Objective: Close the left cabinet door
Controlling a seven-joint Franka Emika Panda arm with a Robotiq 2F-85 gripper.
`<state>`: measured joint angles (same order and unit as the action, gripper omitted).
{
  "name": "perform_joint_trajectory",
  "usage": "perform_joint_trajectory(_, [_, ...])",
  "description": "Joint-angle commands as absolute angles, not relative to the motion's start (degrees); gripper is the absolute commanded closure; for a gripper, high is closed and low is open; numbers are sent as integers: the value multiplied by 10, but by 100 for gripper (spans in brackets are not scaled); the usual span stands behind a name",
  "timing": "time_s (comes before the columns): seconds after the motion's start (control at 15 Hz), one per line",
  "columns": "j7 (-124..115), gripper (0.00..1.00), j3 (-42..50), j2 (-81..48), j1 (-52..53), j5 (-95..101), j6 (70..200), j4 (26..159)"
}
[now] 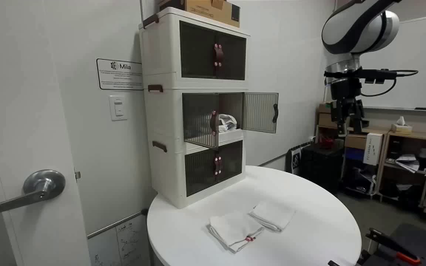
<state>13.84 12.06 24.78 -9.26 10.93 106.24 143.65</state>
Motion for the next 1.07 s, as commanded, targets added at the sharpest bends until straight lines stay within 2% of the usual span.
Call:
perform_joint_trajectory(0.0, [139,0,120,248,-93,109,1061,1435])
perform_joint_trajectory(0.33, [180,0,125,231,-77,88,1059,1395])
perform_joint_trajectory(1.0, [252,0,45,97,36,16,1061,1156])
